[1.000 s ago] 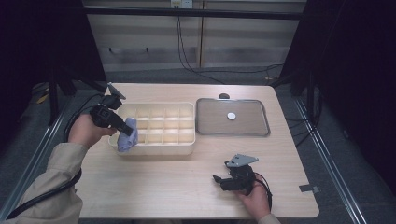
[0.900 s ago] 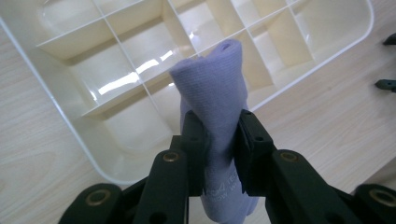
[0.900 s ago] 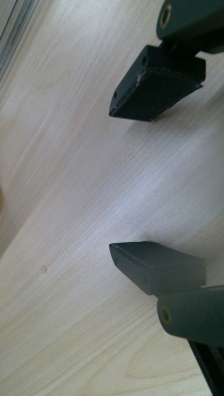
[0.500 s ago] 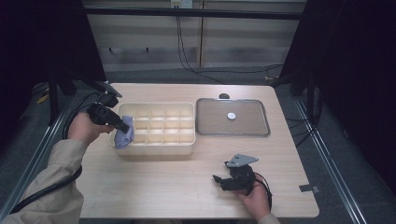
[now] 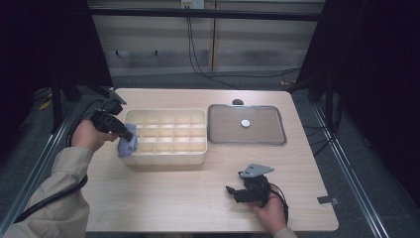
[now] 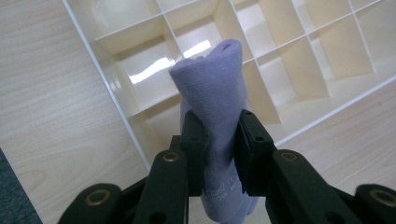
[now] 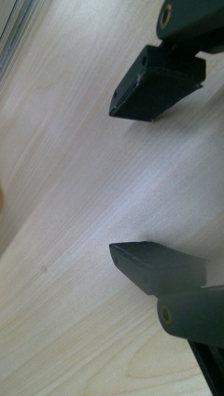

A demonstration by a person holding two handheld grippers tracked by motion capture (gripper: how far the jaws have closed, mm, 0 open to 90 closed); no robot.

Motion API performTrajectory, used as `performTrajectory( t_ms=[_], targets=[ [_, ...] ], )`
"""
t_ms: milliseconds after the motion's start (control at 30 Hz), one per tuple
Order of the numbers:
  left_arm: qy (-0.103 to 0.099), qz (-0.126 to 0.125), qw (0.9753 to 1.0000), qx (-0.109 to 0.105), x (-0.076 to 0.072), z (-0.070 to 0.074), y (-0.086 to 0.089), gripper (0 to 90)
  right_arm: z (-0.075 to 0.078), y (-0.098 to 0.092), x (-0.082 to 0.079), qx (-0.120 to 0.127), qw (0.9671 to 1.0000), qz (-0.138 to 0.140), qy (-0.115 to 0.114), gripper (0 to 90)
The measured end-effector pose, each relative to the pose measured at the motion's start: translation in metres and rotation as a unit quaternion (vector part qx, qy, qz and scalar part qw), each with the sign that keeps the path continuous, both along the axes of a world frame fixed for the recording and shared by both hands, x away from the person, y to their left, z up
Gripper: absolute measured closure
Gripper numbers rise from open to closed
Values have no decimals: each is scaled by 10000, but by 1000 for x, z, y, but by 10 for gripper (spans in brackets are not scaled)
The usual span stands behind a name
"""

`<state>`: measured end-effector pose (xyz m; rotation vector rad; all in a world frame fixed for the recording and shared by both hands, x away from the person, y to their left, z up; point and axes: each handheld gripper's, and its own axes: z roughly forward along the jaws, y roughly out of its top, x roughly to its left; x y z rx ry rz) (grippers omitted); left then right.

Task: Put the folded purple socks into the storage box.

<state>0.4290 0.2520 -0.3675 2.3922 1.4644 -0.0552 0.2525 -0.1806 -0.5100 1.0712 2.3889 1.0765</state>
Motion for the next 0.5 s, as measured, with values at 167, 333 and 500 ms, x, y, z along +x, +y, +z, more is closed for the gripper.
performTrajectory(
  t_ms=[167, 333, 500],
  targets=[
    [80, 52, 9999, 61, 2, -6, 4, 752, 0, 0, 0, 0, 10000, 2, 1, 285],
    [117, 63, 9998, 122, 4, -11, 6, 752, 0, 0, 0, 1, 10000, 1, 2, 285],
    [138, 118, 9998, 111, 5, -16, 6, 753, 0, 0, 0, 1, 10000, 1, 0, 286]
  ],
)
